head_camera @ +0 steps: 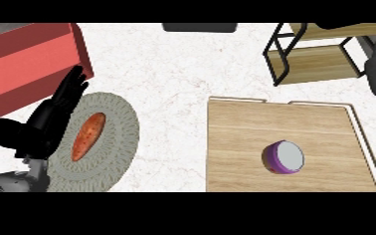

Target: Pick the cupcake from the tray and place it in the tiered shelf

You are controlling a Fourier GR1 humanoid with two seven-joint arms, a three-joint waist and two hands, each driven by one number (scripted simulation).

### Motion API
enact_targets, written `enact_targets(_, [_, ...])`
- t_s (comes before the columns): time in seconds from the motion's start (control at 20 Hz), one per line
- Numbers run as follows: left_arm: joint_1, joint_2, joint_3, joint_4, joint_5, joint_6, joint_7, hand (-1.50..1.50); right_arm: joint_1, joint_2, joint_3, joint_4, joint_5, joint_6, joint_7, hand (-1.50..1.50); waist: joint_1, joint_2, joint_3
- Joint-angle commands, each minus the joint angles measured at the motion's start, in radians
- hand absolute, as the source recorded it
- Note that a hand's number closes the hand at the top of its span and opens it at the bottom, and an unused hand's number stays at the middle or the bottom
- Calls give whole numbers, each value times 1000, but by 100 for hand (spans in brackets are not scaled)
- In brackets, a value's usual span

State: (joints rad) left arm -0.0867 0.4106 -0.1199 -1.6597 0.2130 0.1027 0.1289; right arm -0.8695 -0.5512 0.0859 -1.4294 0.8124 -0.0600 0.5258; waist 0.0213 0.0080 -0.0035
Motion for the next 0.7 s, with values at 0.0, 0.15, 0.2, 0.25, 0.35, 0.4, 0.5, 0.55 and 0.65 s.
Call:
enact_targets(0.0, [0, -8, 10, 14, -5, -11, -7, 0, -81, -60, 12, 153, 80, -8, -116, 150, 1, -2, 3])
enact_targets(0.15, [-5, 3, 42, -5, 8, -23, 17, 0, -123, -20, 2, 283, 124, -126, -212, 150, 3, -3, 3])
enact_targets(0.2, [-7, 16, 44, -35, 28, -44, 43, 0, -187, -12, 5, 335, 140, -123, -212, 150, 9, -2, 3])
enact_targets(0.25, [7, -30, 4, 28, -32, -13, -27, 0, -194, -42, -21, 383, 113, -145, -305, 150, 7, 1, 3])
enact_targets(0.35, [15, 2, 43, -21, -6, -38, 9, 0, -210, -1, -42, 370, 48, -114, -346, 150, 1, -5, 3])
enact_targets(0.4, [-2, -61, -32, -20, -67, 25, 28, 0, -229, 44, -49, 400, 21, -130, -352, 150, 4, -2, 4])
enact_targets(0.5, [27, -17, 37, -18, -16, -32, 7, 0, -228, 31, -94, 458, -20, -138, -434, 150, 2, -3, 3])
enact_targets(0.55, [30, -22, 32, -23, -17, -39, 16, 0, -251, 3, -101, 483, -28, -78, -455, 150, -2, -4, 3])
enact_targets(0.65, [12, -55, 6, -9, -55, -17, 7, 0, -244, 38, -55, 515, 26, -80, -448, 150, -6, -5, 3])
